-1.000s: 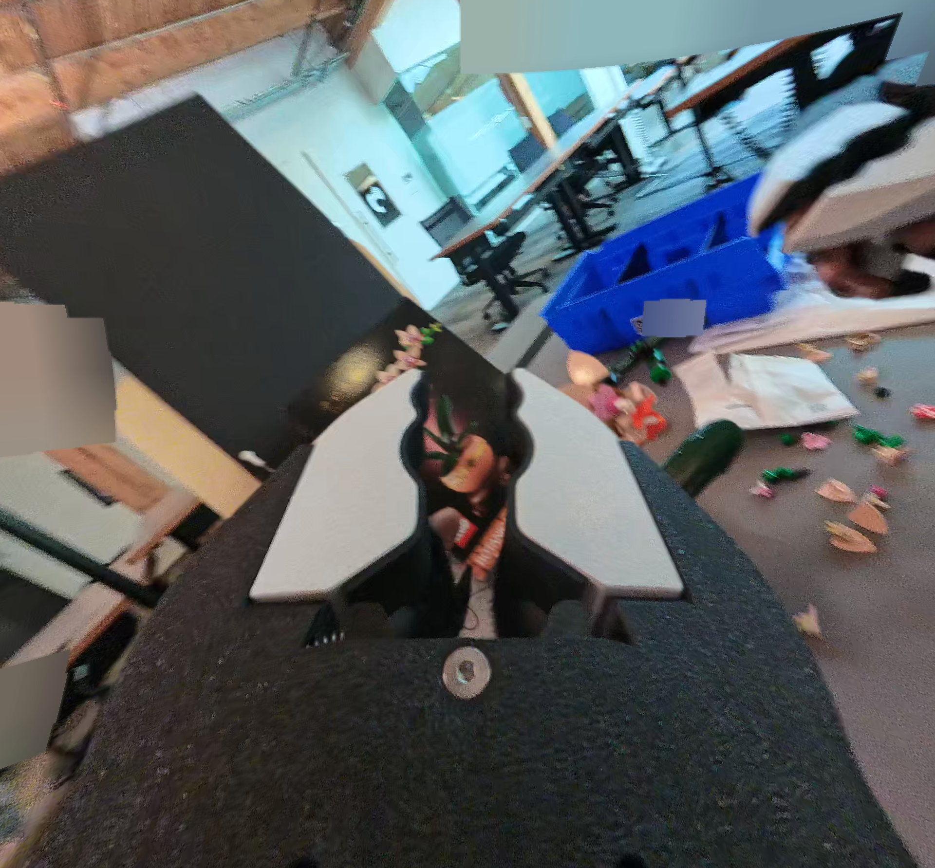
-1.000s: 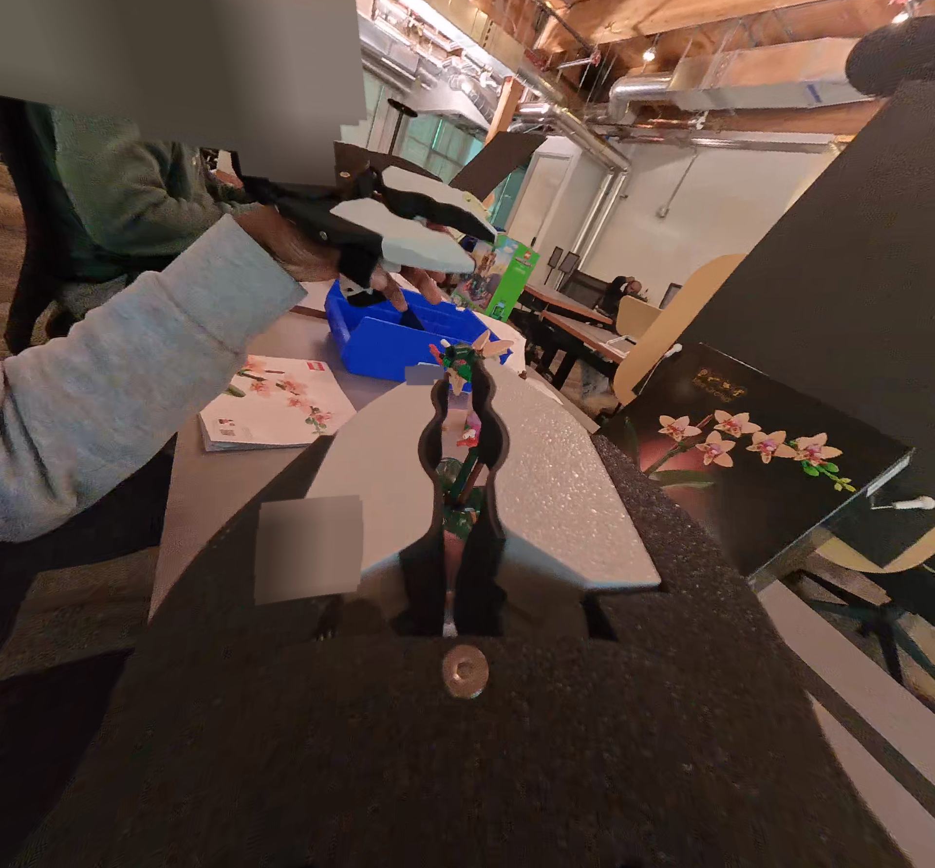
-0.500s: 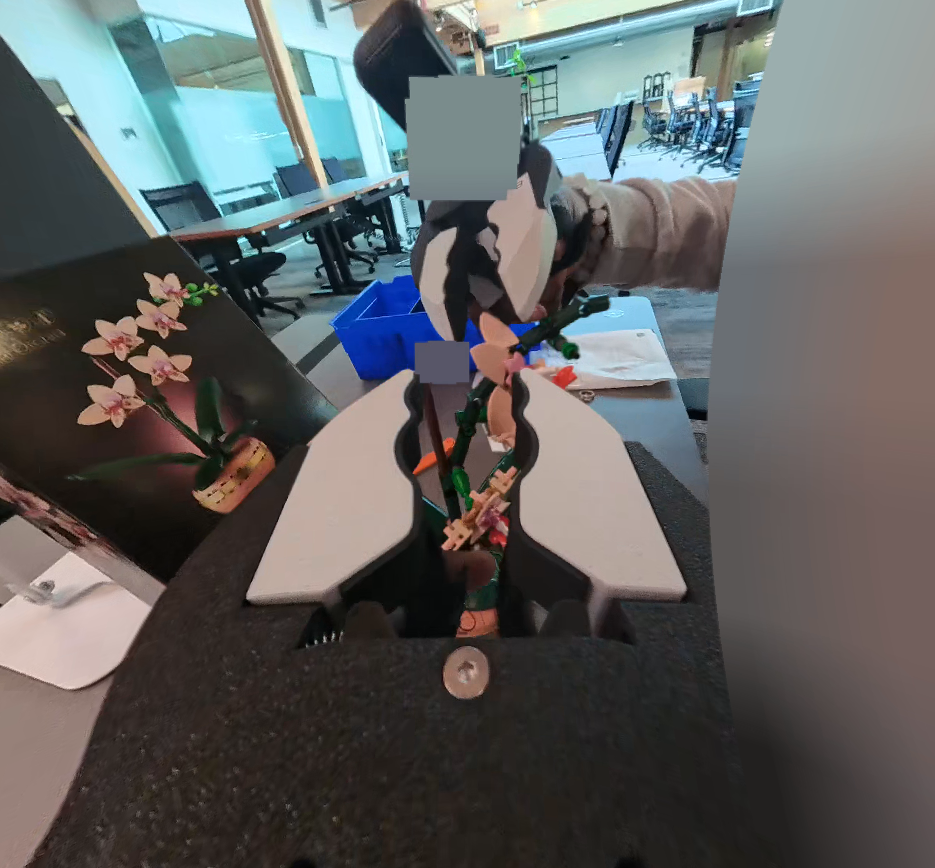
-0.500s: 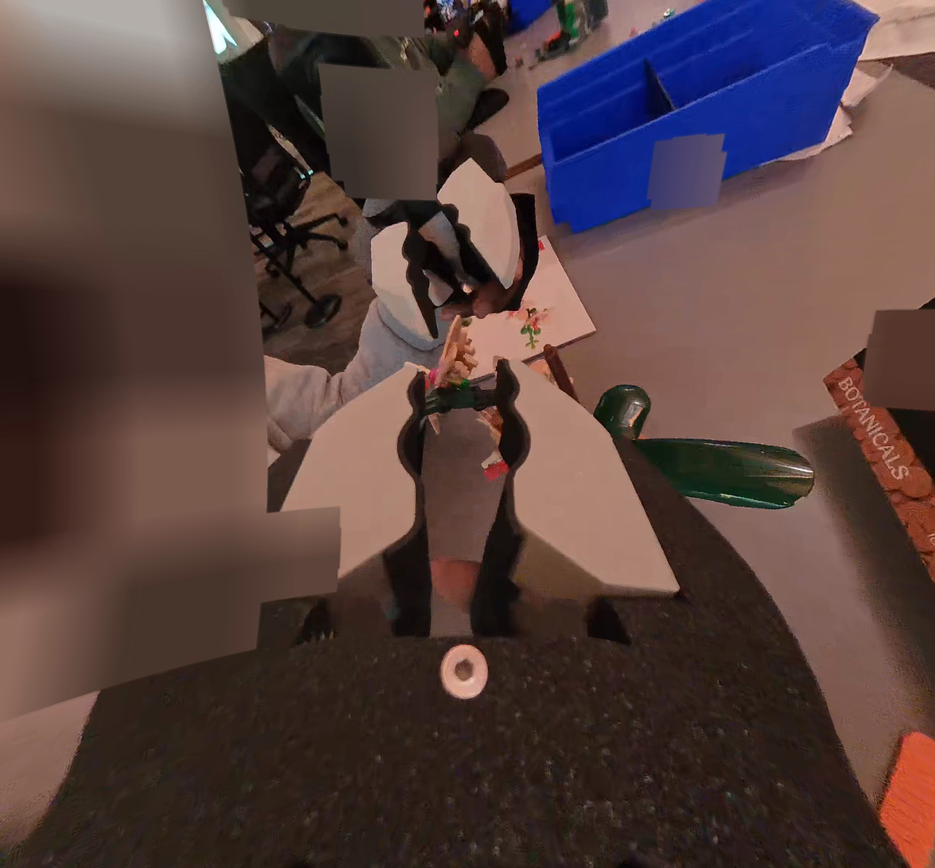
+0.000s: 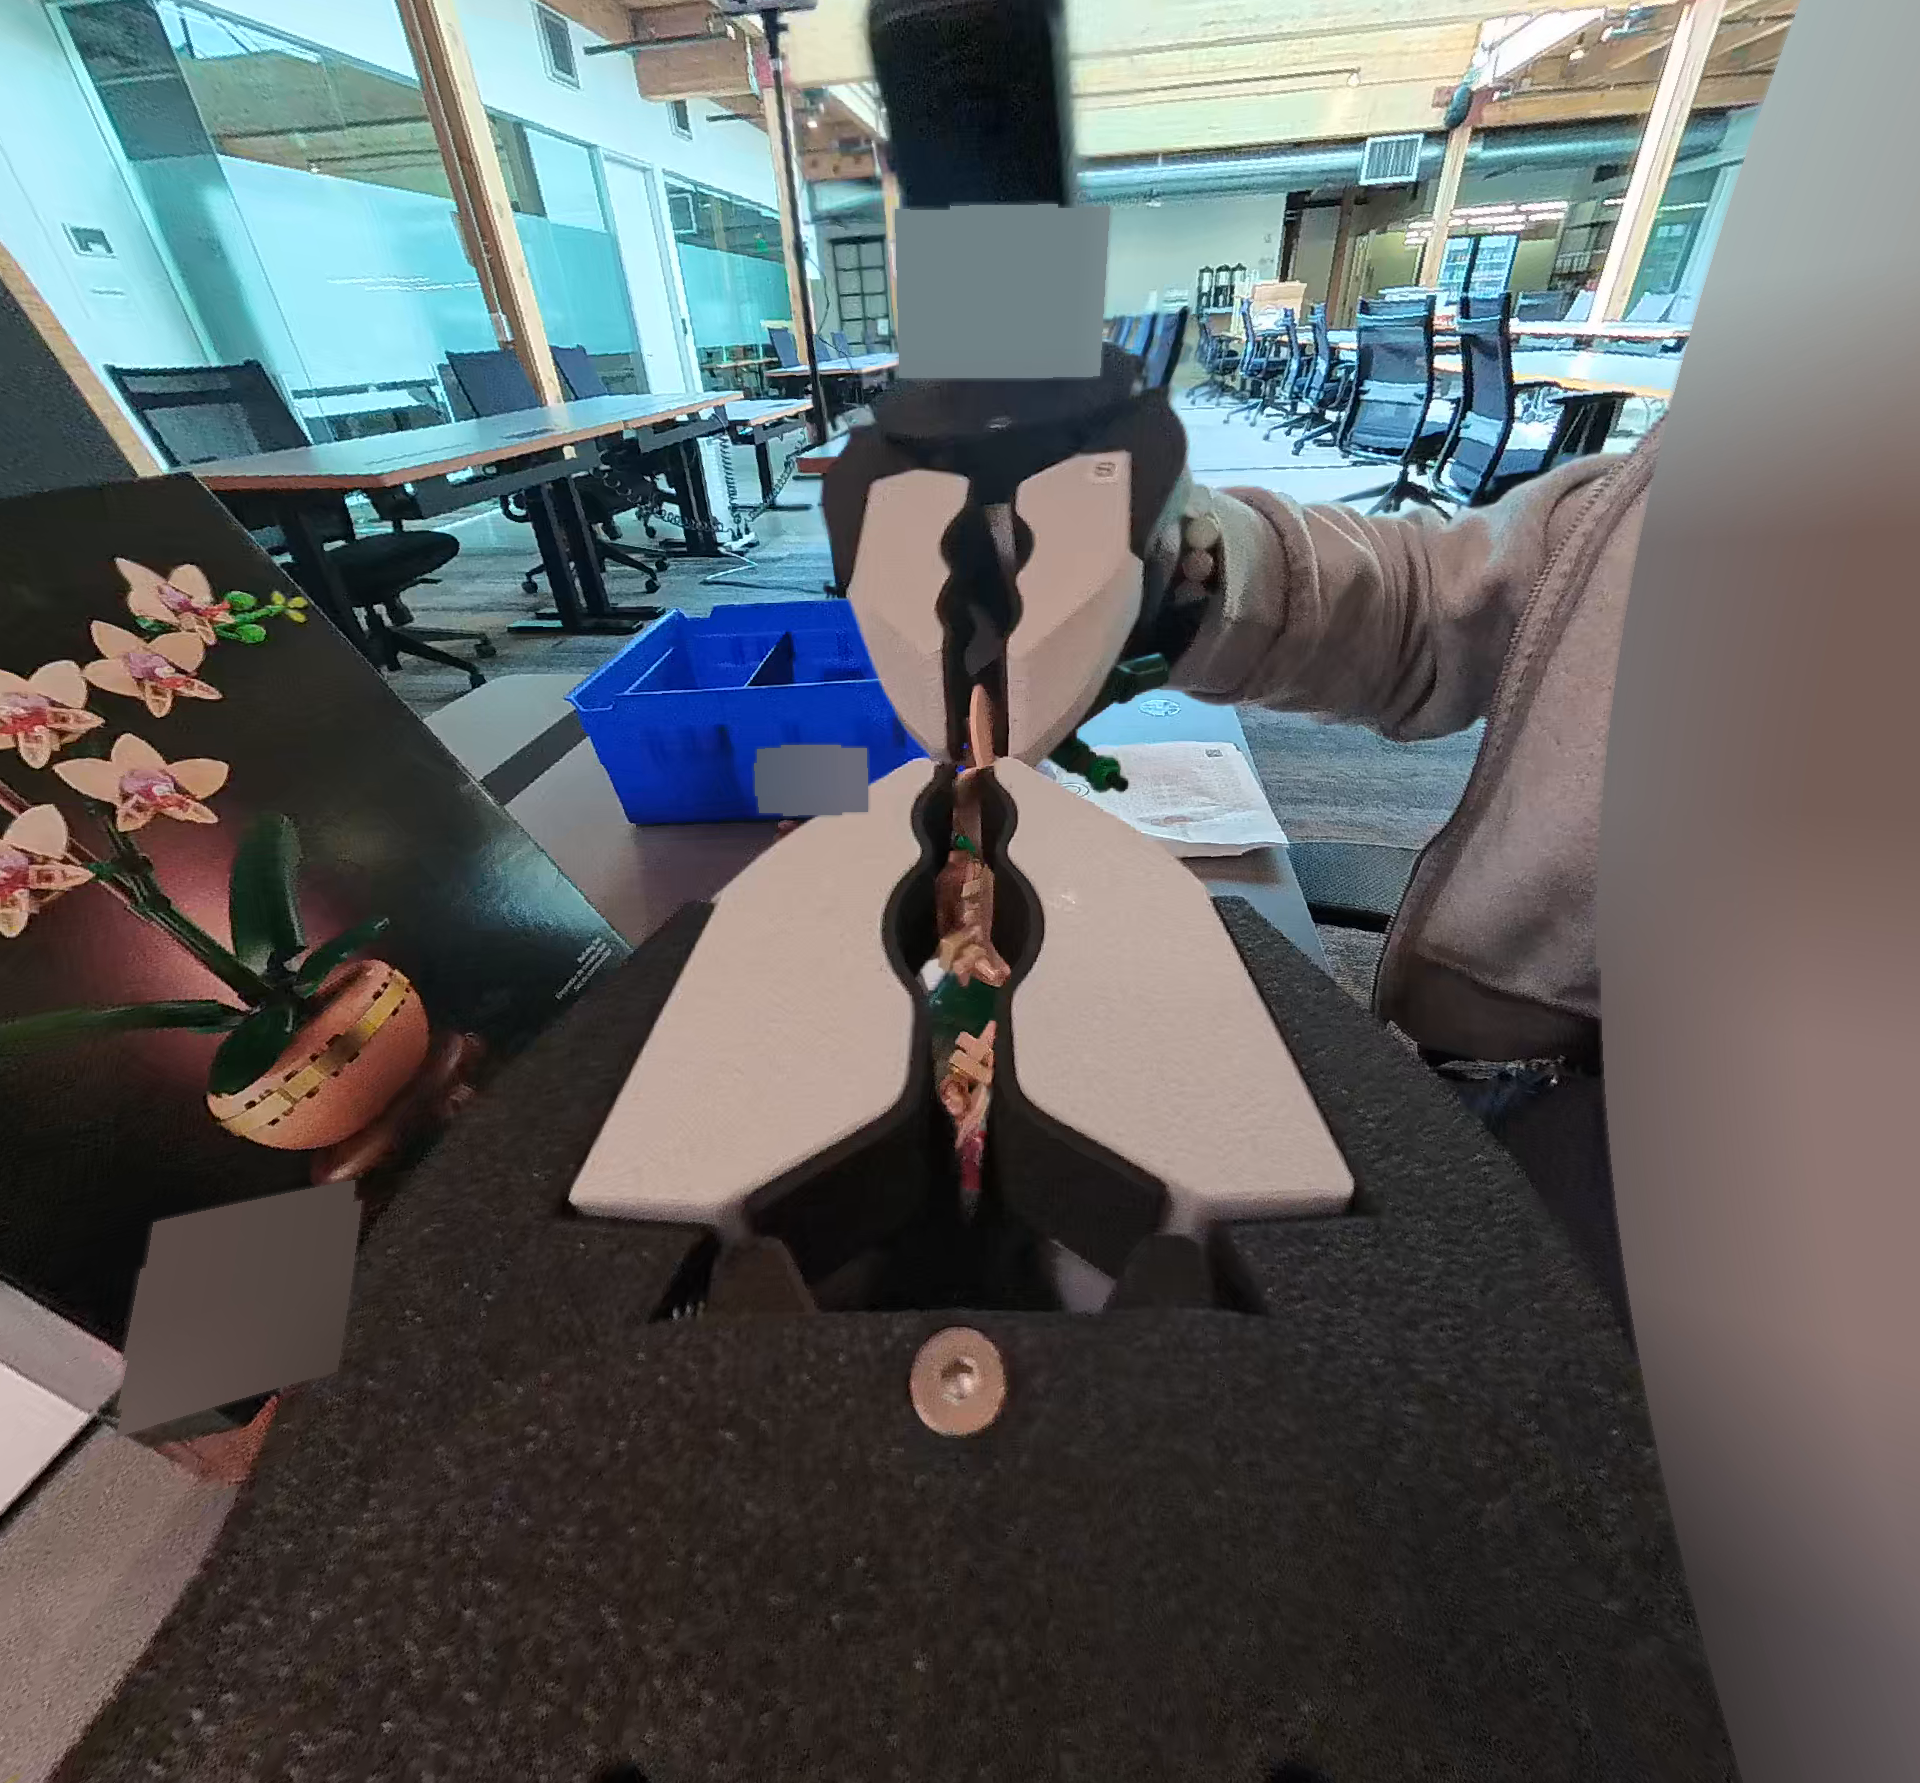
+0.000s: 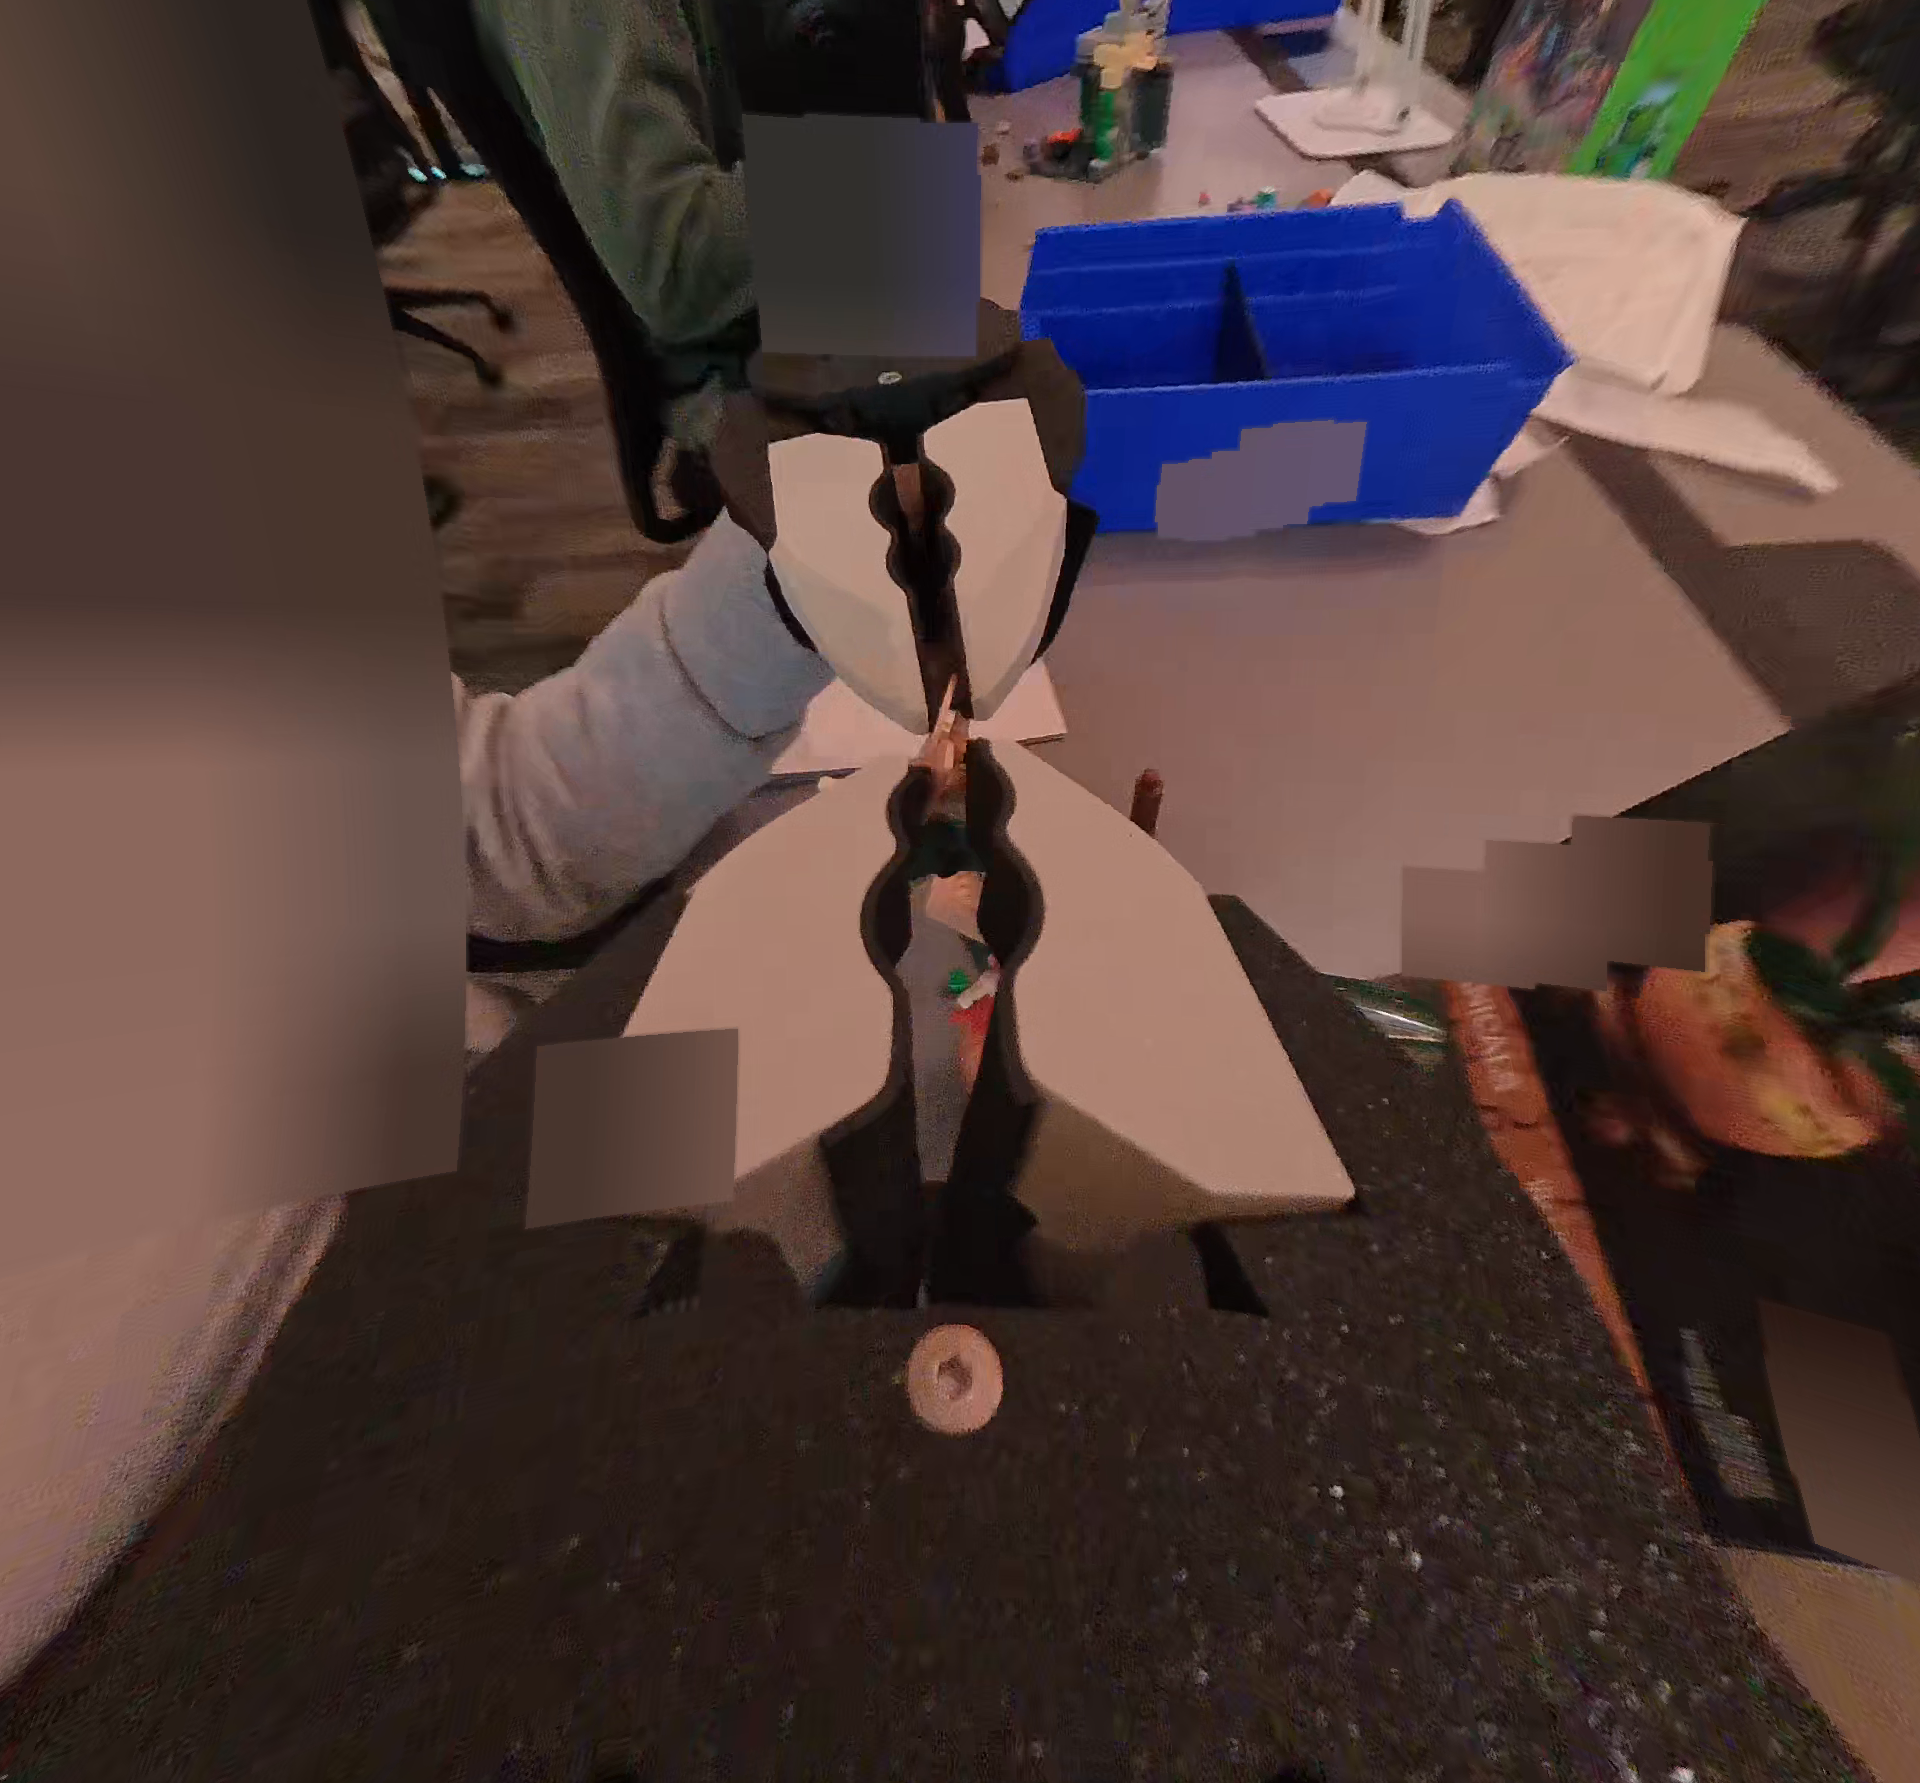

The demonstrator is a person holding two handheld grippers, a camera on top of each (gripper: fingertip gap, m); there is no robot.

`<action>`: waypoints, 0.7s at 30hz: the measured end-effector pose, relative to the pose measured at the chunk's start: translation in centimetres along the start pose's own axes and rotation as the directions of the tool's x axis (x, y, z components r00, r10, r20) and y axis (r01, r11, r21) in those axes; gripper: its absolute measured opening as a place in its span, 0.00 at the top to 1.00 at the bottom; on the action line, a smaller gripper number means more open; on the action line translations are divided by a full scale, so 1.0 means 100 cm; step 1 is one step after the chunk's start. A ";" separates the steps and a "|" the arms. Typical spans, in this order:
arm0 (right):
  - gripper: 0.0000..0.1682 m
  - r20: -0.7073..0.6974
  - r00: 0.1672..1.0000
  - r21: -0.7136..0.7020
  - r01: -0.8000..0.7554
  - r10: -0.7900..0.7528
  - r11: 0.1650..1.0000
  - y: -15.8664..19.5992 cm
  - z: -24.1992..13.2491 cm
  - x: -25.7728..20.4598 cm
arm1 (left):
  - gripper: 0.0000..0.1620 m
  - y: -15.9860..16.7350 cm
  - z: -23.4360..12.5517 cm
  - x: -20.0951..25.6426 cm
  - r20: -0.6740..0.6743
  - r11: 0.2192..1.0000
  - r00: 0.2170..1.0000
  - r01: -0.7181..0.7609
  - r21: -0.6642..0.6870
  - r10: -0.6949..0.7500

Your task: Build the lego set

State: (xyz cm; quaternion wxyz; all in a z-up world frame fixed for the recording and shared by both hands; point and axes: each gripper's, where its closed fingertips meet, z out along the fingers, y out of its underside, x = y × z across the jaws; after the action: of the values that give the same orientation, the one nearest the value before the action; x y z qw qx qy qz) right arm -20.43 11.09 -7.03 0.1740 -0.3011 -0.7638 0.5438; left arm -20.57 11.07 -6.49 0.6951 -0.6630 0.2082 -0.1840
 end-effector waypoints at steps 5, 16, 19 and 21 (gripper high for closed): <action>0.96 -0.187 0.903 -0.116 0.371 -0.387 0.921 0.003 -0.005 -0.001 | 0.98 0.004 0.004 0.003 -0.006 0.999 1.000 -0.009 -0.032 0.009; 0.96 -0.102 0.847 -0.179 0.501 -0.522 0.847 0.004 -0.010 0.002 | 0.99 0.004 0.006 0.000 0.047 0.997 0.999 -0.013 -0.076 0.016; 0.97 -0.164 0.926 -0.127 0.321 -0.339 0.938 -0.006 -0.016 0.013 | 0.99 0.003 -0.003 0.003 0.029 0.994 0.996 -0.078 -0.079 0.080; 0.97 -0.175 0.940 -0.104 0.278 -0.292 0.955 -0.007 -0.023 0.021 | 1.00 -0.001 -0.008 0.001 0.063 0.993 0.993 -0.092 -0.071 0.097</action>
State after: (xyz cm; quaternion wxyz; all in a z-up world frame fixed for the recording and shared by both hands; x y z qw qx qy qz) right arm -20.84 13.98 -5.71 0.3105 -0.2439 -0.7999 0.4519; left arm -20.93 10.37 -6.43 0.6866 -0.6814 0.2223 -0.1216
